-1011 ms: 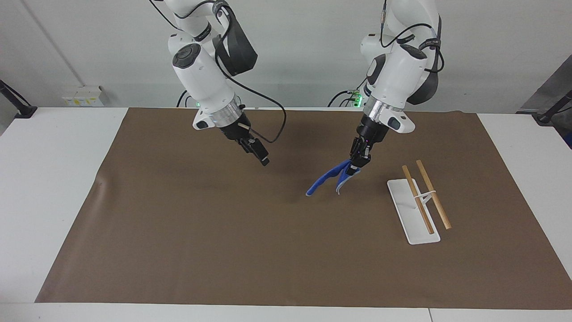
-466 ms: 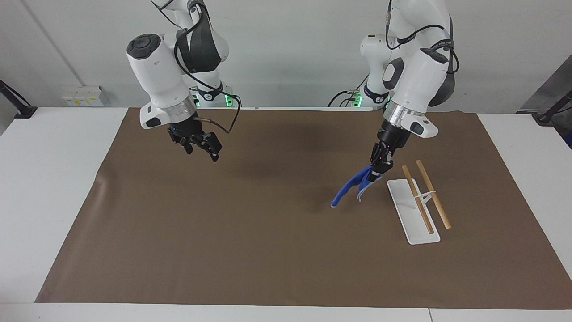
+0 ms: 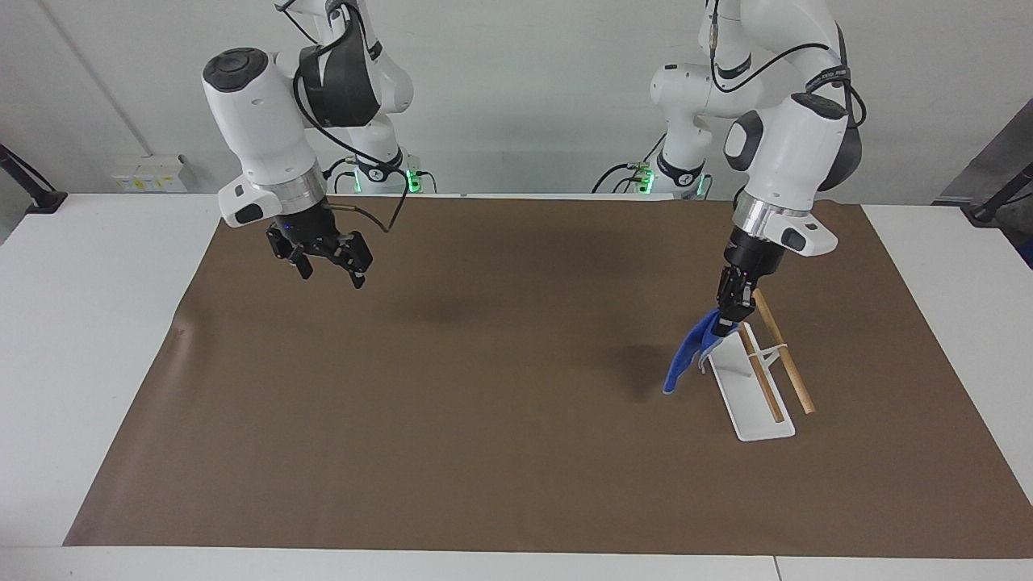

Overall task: Right arm passes towel to left arm to hang
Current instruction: 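Move the towel with the left gripper over the wooden sticks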

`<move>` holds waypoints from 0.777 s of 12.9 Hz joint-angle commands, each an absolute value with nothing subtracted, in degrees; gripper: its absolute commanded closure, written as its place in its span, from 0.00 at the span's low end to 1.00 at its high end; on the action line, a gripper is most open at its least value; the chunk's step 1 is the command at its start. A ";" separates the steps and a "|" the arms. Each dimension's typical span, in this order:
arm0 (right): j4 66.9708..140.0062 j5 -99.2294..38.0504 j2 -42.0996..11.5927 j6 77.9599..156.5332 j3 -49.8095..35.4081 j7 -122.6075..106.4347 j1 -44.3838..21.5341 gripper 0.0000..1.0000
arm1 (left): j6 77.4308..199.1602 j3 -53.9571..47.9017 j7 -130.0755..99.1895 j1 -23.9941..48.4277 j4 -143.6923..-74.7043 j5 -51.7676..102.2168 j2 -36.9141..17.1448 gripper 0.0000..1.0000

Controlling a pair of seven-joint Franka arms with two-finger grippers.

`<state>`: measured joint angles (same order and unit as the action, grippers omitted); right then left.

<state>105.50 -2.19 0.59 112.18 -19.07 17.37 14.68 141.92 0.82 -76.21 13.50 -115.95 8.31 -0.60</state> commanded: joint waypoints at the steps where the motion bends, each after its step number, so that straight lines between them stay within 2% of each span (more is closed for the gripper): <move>1: 104.42 -1.05 2.72 109.69 -12.08 12.32 10.05 0.00 | 137.82 0.44 -70.85 10.03 -113.65 7.38 -0.44 1.00; 4: 102.84 -0.53 3.08 108.12 -5.65 8.10 6.43 0.00 | 137.64 0.44 -69.35 7.57 -113.29 4.85 -0.44 1.00; 6: 99.33 1.14 3.08 103.65 1.11 7.65 0.99 0.00 | 137.64 0.44 -69.17 6.25 -113.20 2.29 -0.44 1.00; 10: 96.16 1.58 2.55 98.63 2.81 5.80 0.79 0.00 | 136.94 0.53 -65.40 3.52 -112.24 0.88 -0.44 1.00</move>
